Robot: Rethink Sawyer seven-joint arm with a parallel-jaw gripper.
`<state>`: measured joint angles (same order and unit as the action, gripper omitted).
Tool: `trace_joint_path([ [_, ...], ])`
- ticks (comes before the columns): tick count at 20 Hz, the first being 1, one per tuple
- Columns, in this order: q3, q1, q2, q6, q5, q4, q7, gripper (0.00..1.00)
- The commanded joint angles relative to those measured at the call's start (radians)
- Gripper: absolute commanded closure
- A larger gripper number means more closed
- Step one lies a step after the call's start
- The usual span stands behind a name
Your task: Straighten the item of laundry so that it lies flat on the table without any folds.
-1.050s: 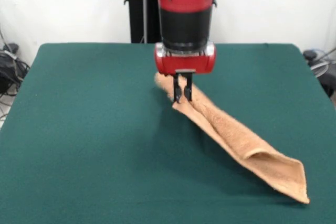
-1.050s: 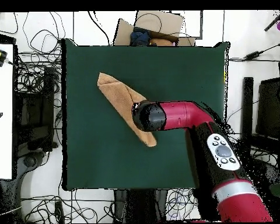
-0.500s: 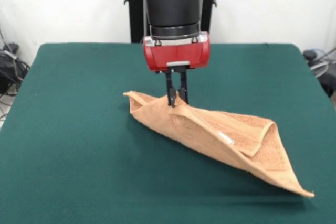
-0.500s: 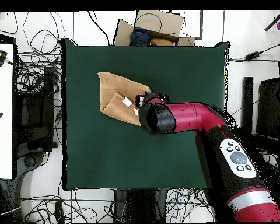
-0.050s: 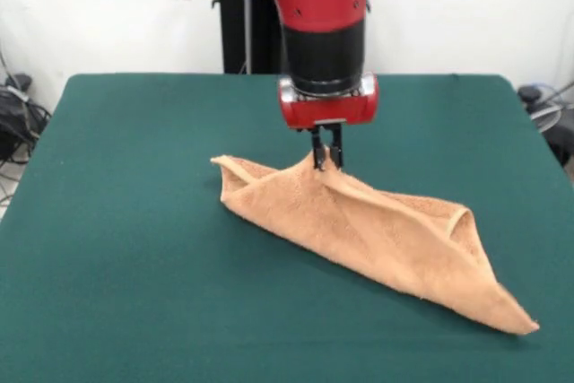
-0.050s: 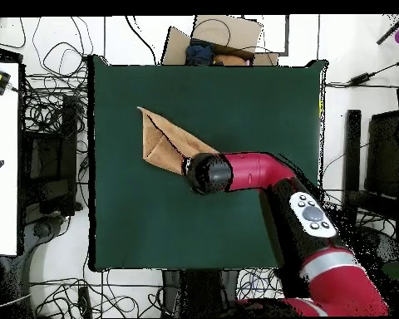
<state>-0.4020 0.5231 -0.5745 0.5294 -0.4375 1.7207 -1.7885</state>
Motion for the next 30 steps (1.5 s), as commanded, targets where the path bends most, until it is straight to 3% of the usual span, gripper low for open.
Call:
trace_joint_path([
  [1, 0.094, -0.092, 0.034, -0.088, -0.076, 0.028, -0.134, 1.00],
  [5, 0.044, -0.070, 0.017, -0.160, -0.101, 0.015, -0.048, 1.00],
  [9, -0.101, 0.031, 0.024, -0.447, -0.207, 0.037, 0.030, 1.00],
  [11, -0.116, 0.046, 0.025, -0.527, -0.256, 0.042, 0.018, 1.00],
  [15, -0.127, 0.067, 0.067, -0.541, -0.293, 0.021, 0.003, 1.00],
  [23, -0.116, 0.050, 0.104, -0.387, -0.238, -0.039, 0.021, 1.00],
  [28, -0.002, -0.057, 0.102, -0.071, -0.099, -0.128, -0.016, 1.00],
  [30, 0.018, -0.086, 0.031, 0.065, -0.038, -0.109, -0.045, 1.00],
])
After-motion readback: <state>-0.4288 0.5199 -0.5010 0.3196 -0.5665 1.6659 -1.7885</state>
